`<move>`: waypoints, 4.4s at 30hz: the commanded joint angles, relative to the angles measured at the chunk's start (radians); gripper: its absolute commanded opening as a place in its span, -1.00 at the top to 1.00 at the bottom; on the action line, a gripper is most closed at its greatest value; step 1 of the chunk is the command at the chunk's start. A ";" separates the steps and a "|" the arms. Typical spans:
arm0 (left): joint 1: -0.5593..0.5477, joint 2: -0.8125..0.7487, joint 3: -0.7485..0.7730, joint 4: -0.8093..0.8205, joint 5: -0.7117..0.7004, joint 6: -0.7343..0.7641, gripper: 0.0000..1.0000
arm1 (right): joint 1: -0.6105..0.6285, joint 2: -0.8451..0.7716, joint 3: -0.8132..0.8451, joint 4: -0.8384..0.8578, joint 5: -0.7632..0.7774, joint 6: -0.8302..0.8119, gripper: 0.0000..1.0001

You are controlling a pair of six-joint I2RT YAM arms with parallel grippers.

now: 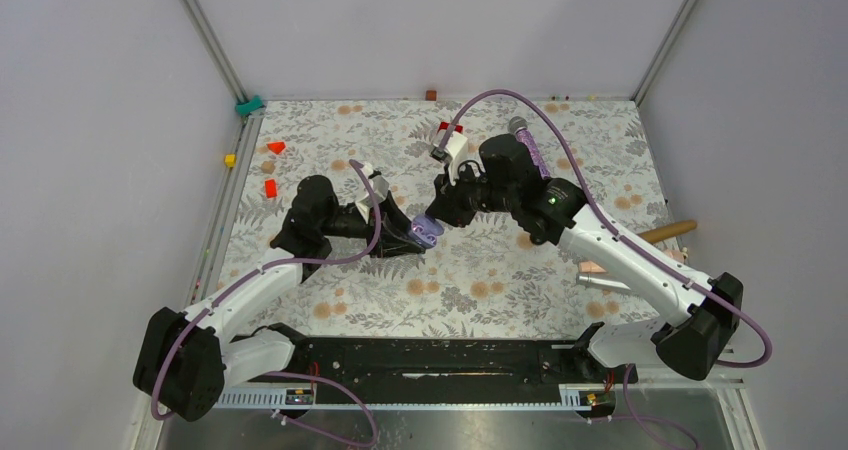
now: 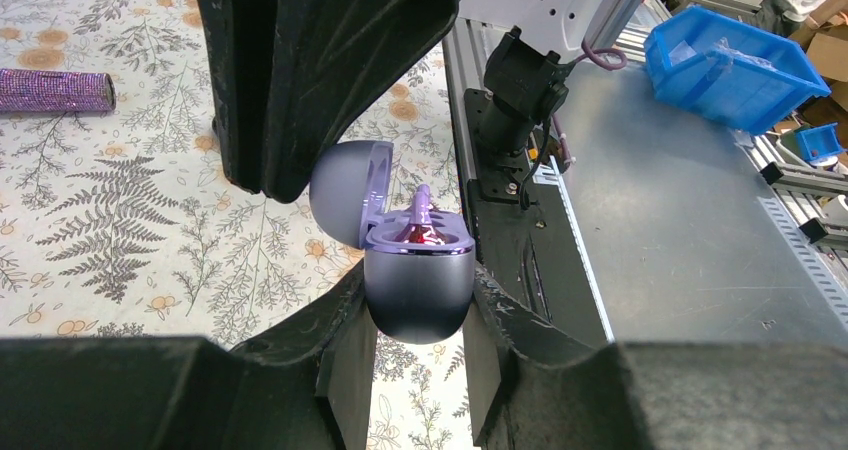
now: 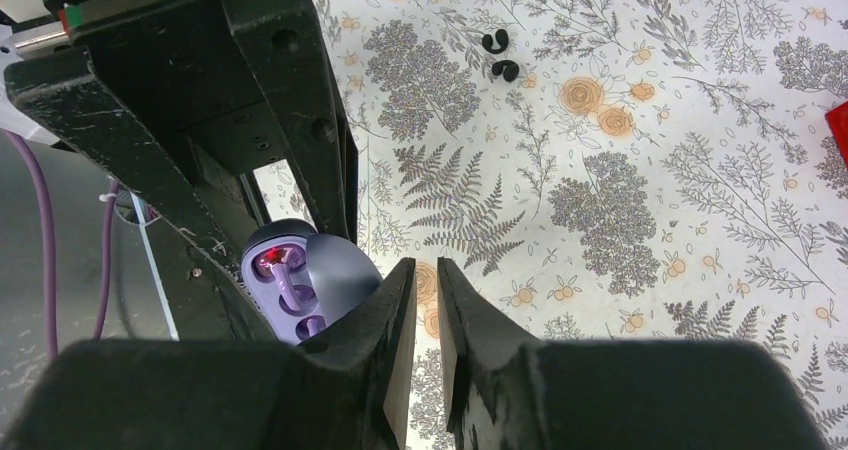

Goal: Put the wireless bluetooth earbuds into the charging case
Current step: Close the charging case with the earbuds inside, then place the charging case with the earbuds at the corner of the board.

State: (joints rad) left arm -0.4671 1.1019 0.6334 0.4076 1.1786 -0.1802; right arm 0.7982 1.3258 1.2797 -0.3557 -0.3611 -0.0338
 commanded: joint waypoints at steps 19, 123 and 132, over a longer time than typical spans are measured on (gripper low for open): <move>0.000 -0.009 0.051 0.014 -0.025 0.048 1.00 | 0.001 -0.050 0.021 -0.020 -0.101 -0.050 0.58; 0.331 0.987 0.831 -0.884 -0.628 -0.100 0.92 | -0.383 -0.235 -0.183 0.206 0.180 0.245 -0.99; 0.344 0.964 0.820 -0.892 -0.651 -0.106 0.62 | -0.393 -0.236 -0.186 0.209 0.165 0.252 -0.99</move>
State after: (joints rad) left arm -0.1368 2.0727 1.4384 -0.4782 0.5392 -0.2718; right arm 0.4137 1.1126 1.0988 -0.1955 -0.1753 0.2073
